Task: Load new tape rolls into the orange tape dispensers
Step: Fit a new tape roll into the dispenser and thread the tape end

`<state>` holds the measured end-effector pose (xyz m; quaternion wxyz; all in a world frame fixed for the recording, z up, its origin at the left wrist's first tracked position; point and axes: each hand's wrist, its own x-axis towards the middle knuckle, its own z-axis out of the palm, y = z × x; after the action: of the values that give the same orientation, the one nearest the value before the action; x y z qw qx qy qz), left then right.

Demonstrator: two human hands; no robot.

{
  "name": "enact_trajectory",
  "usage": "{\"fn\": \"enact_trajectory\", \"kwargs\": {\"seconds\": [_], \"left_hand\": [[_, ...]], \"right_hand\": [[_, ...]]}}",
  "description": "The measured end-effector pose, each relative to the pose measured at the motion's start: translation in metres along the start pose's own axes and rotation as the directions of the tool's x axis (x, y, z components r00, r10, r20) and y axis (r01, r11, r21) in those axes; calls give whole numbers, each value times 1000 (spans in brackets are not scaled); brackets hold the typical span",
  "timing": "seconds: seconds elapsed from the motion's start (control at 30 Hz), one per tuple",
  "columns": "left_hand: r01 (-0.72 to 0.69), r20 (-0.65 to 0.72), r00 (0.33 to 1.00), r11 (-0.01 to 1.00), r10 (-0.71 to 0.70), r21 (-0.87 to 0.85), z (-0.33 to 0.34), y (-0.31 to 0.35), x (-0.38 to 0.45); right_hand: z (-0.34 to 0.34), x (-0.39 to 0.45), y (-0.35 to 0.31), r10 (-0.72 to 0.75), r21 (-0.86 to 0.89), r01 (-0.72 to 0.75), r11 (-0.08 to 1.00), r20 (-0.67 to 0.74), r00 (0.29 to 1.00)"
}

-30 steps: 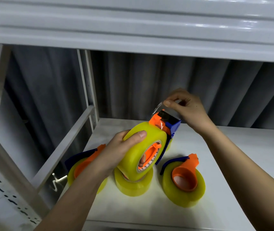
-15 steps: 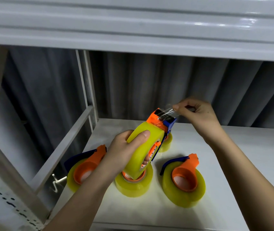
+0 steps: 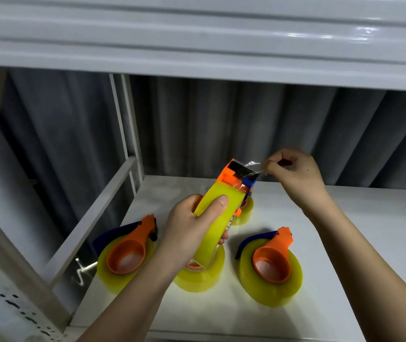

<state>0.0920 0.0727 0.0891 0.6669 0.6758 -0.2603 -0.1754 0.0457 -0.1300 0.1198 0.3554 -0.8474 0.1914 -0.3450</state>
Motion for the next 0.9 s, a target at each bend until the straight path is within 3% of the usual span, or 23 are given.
{"fn": "enact_trajectory", "kwargs": {"seconds": [0.17,0.27,0.37,0.53,0.9], "left_hand": [[-20,19,1000,1000,19,22,2,-2,-1],[-19,72,997,999,17,28,0,-3,-2],[-1,110,994,999,-2,33,-3,-4,-3],[18,135,991,1000,-21,24,-5,-3,-5],[32,129,991,999,-29,-24,-17,-6,-8]], "right_hand": [[-2,2,-1,-18,-70,20,997,17,1000],[-3,7,0,-4,-13,5,1000,68,998],[-7,14,-4,-2,42,-7,999,194,981],[-11,28,-13,21,-49,-2,999,382,924],[5,33,-16,49,-39,-33,999,499,865]]}}
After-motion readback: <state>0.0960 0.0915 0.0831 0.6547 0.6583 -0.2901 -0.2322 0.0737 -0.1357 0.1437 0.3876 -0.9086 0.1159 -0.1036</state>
